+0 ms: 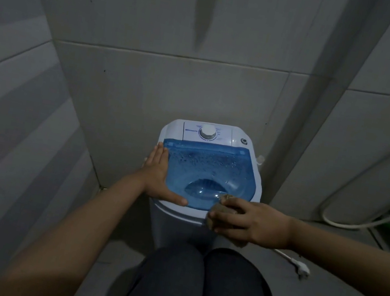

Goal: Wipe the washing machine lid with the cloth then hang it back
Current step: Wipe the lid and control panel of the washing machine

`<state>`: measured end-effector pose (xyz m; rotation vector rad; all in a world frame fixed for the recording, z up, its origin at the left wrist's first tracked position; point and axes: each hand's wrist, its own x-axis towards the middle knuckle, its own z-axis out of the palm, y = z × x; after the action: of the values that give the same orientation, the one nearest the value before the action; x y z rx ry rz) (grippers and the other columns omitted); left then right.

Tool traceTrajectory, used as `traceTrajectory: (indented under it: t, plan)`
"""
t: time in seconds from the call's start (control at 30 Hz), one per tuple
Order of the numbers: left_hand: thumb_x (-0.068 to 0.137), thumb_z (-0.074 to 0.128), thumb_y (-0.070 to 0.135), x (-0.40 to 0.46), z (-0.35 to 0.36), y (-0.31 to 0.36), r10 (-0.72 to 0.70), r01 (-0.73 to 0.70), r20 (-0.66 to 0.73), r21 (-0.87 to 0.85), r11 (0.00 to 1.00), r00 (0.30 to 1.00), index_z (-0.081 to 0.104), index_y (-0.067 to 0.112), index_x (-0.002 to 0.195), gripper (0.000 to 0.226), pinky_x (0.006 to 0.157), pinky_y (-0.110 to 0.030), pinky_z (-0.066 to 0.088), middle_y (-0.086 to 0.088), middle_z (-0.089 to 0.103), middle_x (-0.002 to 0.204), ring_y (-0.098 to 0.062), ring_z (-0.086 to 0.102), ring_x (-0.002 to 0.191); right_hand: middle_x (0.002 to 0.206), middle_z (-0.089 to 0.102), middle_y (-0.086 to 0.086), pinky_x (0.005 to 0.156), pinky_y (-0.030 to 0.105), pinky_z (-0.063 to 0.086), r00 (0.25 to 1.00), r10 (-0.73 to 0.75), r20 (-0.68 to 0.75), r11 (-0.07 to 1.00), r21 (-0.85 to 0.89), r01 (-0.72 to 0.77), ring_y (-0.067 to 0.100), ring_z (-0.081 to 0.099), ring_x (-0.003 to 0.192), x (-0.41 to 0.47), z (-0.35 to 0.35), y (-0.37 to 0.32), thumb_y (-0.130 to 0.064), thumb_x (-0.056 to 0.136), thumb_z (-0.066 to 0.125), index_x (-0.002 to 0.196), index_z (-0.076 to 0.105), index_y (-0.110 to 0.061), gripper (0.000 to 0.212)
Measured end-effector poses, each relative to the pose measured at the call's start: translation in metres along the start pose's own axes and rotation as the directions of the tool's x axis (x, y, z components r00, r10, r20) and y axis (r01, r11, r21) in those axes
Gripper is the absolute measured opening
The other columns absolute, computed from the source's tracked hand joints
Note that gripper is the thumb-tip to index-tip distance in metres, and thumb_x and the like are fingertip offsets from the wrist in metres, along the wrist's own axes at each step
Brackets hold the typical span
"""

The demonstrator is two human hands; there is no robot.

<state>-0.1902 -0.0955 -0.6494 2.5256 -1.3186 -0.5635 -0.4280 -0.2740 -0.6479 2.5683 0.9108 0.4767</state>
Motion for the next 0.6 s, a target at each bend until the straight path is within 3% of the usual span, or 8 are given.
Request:
traceTrajectory:
  t: [0.07, 0.17, 0.33, 0.43, 0.5, 0.53, 0.6]
  plan:
    - [0.027, 0.059, 0.088, 0.0, 0.0, 0.0, -0.002, 0.002, -0.005, 0.004, 1.0, 1.0, -0.025, 0.009, 0.146, 0.165, 0.116, -0.043, -0.011, -0.011, -0.034, 0.154, -0.026, -0.029, 0.142, 0.131, 0.044, 0.002, 0.071, 0.032, 0.059, 1.0, -0.01, 0.021, 1.0, -0.017, 0.01, 0.037, 0.056, 0.107, -0.007, -0.005, 0.004, -0.018, 0.099, 0.034, 0.114, 0.06, -0.024, 0.031]
    - [0.032, 0.064, 0.085, 0.0, 0.0, 0.0, -0.006, 0.006, -0.004, 0.002, 1.0, 1.0, -0.025, 0.009, 0.146, 0.163, 0.116, -0.044, -0.011, -0.01, -0.034, 0.153, -0.026, -0.03, 0.142, 0.131, 0.045, 0.001, 0.071, 0.034, 0.061, 0.991, -0.017, 0.133, 1.0, -0.007, 0.018, 0.036, 0.059, 0.106, -0.017, -0.013, 0.009, -0.025, 0.091, 0.053, 0.114, 0.062, -0.025, 0.025]
    - [0.039, 0.07, 0.082, -0.003, -0.001, 0.003, -0.021, 0.021, 0.005, 0.002, 1.0, 1.0, -0.026, 0.01, 0.146, 0.16, 0.117, -0.047, -0.01, -0.01, -0.034, 0.154, -0.026, -0.029, 0.142, 0.121, 0.062, 0.002, 0.054, 0.033, 0.06, 0.935, 0.008, 0.354, 0.999, 0.043, -0.025, 0.031, 0.062, 0.101, -0.015, -0.039, 0.022, -0.022, 0.082, 0.067, 0.108, 0.063, -0.027, 0.027]
    - [0.044, 0.071, 0.079, -0.006, -0.001, 0.006, -0.05, 0.05, 0.001, 0.029, 0.998, 0.999, -0.025, 0.009, 0.146, 0.156, 0.116, -0.049, -0.01, -0.012, -0.033, 0.154, -0.028, -0.028, 0.142, 0.13, 0.055, 0.005, 0.067, 0.036, 0.059, 0.896, 0.162, 0.414, 0.978, 0.057, -0.203, 0.03, 0.057, 0.109, -0.001, -0.057, 0.022, -0.014, 0.086, 0.052, 0.125, 0.055, -0.027, 0.041]
    - [0.044, 0.07, 0.079, -0.012, 0.0, 0.008, -0.058, 0.059, -0.041, 0.013, 0.998, 0.997, -0.024, 0.008, 0.146, 0.156, 0.115, -0.051, -0.01, -0.013, -0.032, 0.154, -0.029, -0.027, 0.143, 0.136, 0.048, 0.007, 0.083, 0.04, 0.055, 0.81, 0.369, 0.455, 0.855, 0.175, -0.488, 0.028, 0.052, 0.116, 0.01, -0.062, 0.015, -0.003, 0.084, 0.049, 0.136, 0.045, -0.025, 0.056]
    - [0.046, 0.071, 0.078, -0.016, -0.002, 0.012, -0.033, 0.034, -0.085, 0.012, 0.999, 0.996, -0.023, 0.008, 0.146, 0.154, 0.115, -0.051, -0.009, -0.013, -0.03, 0.155, -0.028, -0.026, 0.143, 0.133, 0.052, 0.006, 0.088, 0.039, 0.054, 0.777, 0.48, 0.408, 0.753, 0.264, -0.603, 0.026, 0.054, 0.116, 0.016, -0.067, 0.014, -0.001, 0.082, 0.052, 0.136, 0.045, -0.023, 0.059]
    - [0.051, 0.071, 0.075, -0.028, 0.003, 0.018, 0.05, -0.051, -0.151, 0.002, 0.999, 0.987, -0.017, 0.008, 0.149, 0.147, 0.115, -0.049, -0.008, -0.011, -0.024, 0.157, -0.026, -0.02, 0.146, 0.119, 0.065, -0.001, 0.09, 0.026, 0.052, 0.693, 0.662, 0.285, 0.52, 0.491, -0.698, 0.013, 0.062, 0.109, 0.026, -0.07, 0.011, -0.004, 0.081, 0.063, 0.125, 0.058, -0.018, 0.047]
